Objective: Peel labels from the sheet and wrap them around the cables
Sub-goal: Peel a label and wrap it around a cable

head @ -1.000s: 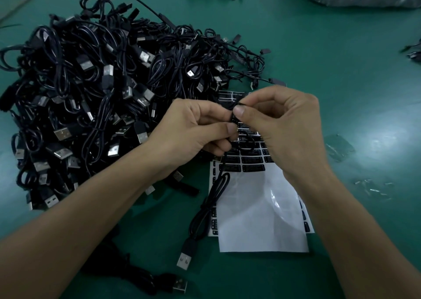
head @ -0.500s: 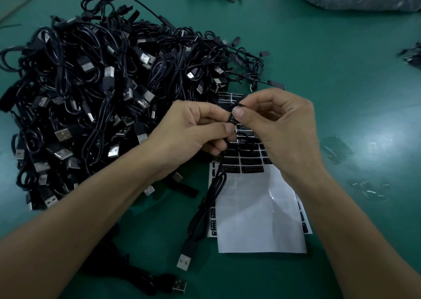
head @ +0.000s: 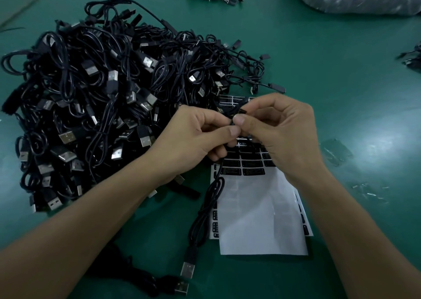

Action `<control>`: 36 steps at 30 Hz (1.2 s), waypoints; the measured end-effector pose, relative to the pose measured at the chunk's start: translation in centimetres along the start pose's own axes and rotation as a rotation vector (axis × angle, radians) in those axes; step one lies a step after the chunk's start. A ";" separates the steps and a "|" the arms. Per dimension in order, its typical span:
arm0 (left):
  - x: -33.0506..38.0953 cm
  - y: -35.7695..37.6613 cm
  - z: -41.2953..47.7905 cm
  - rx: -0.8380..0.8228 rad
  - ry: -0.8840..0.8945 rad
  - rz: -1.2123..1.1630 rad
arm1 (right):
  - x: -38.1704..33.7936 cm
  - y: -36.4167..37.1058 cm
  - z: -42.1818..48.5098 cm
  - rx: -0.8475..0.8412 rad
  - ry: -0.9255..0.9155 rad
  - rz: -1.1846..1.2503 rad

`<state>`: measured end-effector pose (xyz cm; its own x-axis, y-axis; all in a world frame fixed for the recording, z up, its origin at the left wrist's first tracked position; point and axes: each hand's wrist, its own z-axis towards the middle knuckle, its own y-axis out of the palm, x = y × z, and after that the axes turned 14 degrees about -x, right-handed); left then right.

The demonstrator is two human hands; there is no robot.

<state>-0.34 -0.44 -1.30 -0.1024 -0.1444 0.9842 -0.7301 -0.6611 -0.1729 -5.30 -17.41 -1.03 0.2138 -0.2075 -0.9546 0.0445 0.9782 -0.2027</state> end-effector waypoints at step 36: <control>-0.1 0.0 0.1 -0.039 -0.013 0.036 | -0.1 -0.7 0.0 -0.086 0.129 0.113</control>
<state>-0.26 -0.51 -1.37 -0.1210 -0.1774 0.9767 -0.7517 -0.6262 -0.2069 -5.35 -18.12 -0.79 0.0853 -0.0998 -0.9913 -0.0572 0.9928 -0.1048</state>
